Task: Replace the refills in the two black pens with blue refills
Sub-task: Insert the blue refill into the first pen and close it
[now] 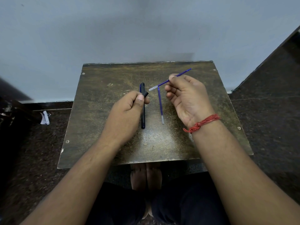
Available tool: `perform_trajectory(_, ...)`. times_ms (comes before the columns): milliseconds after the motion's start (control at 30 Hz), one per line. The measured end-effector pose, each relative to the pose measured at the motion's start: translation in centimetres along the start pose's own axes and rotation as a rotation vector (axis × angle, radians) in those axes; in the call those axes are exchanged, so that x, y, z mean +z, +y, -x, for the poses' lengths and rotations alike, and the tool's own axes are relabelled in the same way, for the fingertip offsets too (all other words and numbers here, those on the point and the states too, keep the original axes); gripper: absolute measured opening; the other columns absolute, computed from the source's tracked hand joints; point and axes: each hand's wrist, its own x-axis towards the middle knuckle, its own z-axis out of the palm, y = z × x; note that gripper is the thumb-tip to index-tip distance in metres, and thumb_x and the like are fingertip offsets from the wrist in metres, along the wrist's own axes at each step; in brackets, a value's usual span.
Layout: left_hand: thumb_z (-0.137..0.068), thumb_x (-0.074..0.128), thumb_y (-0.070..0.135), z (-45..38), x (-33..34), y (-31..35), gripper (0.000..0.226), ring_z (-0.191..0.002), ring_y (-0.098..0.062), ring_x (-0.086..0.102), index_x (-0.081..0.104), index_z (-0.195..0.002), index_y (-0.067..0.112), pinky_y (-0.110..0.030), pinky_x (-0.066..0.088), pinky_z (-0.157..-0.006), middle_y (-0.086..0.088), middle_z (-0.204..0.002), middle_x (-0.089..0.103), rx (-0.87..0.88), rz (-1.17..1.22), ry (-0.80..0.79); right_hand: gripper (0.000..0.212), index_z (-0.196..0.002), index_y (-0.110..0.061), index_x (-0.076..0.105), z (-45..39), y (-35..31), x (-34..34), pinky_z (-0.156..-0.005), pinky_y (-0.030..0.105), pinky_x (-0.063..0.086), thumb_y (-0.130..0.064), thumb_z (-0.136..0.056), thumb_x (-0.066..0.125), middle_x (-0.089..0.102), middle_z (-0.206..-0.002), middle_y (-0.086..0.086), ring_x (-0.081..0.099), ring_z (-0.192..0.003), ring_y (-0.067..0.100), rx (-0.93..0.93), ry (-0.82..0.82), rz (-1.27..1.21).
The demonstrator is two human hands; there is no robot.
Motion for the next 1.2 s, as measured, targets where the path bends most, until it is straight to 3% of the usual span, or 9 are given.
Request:
perform_trajectory(200, -0.100, 0.039, 0.042, 0.0, 0.1, 0.1, 0.033, -0.050, 0.000, 0.039, 0.067, -0.094, 0.025, -0.031, 0.029, -0.057, 0.022, -0.055, 0.049, 0.010, 0.006, -0.003, 0.014, -0.080, -0.011, 0.065, 0.2, 0.1, 0.1, -0.053, 0.022, 0.046, 0.000, -0.090, 0.065, 0.064, -0.067, 0.004, 0.061, -0.058, 0.012, -0.036, -0.090, 0.128)
perform_trajectory(500, -0.105, 0.041, 0.035, -0.1, 0.0, 0.1, 0.028, -0.052, 0.002, 0.043, 0.065, -0.092, 0.027, -0.029, 0.029, -0.056, 0.025, -0.058, 0.053, 0.025, -0.006, -0.011, 0.011, -0.085, -0.014, 0.073, 0.5, 0.9, 0.1, -0.058, 0.026, 0.041, -0.004, -0.088, 0.069, 0.068, -0.080, 0.003, 0.057, -0.076, 0.017, -0.043, -0.366, 0.427)
perform_trajectory(600, -0.105, 0.041, 0.035, 0.0, 0.0, 0.1, 0.028, -0.050, 0.002, 0.042, 0.066, -0.093, 0.026, -0.029, 0.029, -0.056, 0.024, -0.056, 0.052, 0.025, 0.002, -0.012, 0.001, -0.089, -0.012, 0.072, 0.3, 0.6, -0.1, -0.058, 0.025, 0.042, -0.012, -0.089, 0.071, 0.068, -0.080, 0.005, 0.058, -0.072, 0.013, -0.031, -0.299, 0.382)
perform_trajectory(733, -0.098, 0.040, 0.042, 0.0, 0.1, 0.2, 0.033, -0.050, -0.001, 0.039, 0.067, -0.095, 0.023, -0.031, 0.029, -0.057, 0.020, -0.054, 0.048, 0.021, 0.010, -0.009, 0.004, -0.086, -0.014, 0.070, -0.1, 0.1, -0.6, -0.054, 0.023, 0.043, -0.014, -0.089, 0.072, 0.070, -0.076, 0.004, 0.059, -0.065, 0.012, -0.073, -0.186, 0.285)
perform_trajectory(1067, -0.104, 0.042, 0.034, 0.0, 0.1, 0.1, 0.028, -0.053, 0.002, 0.043, 0.065, -0.094, 0.024, -0.028, 0.030, -0.058, 0.025, -0.057, 0.052, 0.042, 0.001, -0.018, 0.007, -0.081, -0.015, 0.071, 0.2, 1.1, -0.3, -0.052, 0.021, 0.040, -0.014, -0.088, 0.071, 0.064, -0.072, 0.001, 0.055, -0.065, 0.009, -0.065, -0.335, 0.443)
perform_trajectory(1200, -0.102, 0.041, 0.039, 0.1, 0.0, 0.1, 0.030, -0.051, 0.000, 0.042, 0.066, -0.094, 0.025, -0.030, 0.030, -0.058, 0.024, -0.056, 0.051, 0.036, 0.005, -0.017, 0.006, -0.089, -0.010, 0.070, -0.1, 0.8, -0.4, -0.051, 0.021, 0.041, -0.016, -0.089, 0.072, 0.065, -0.075, 0.004, 0.056, -0.064, 0.009, -0.064, -0.246, 0.367)
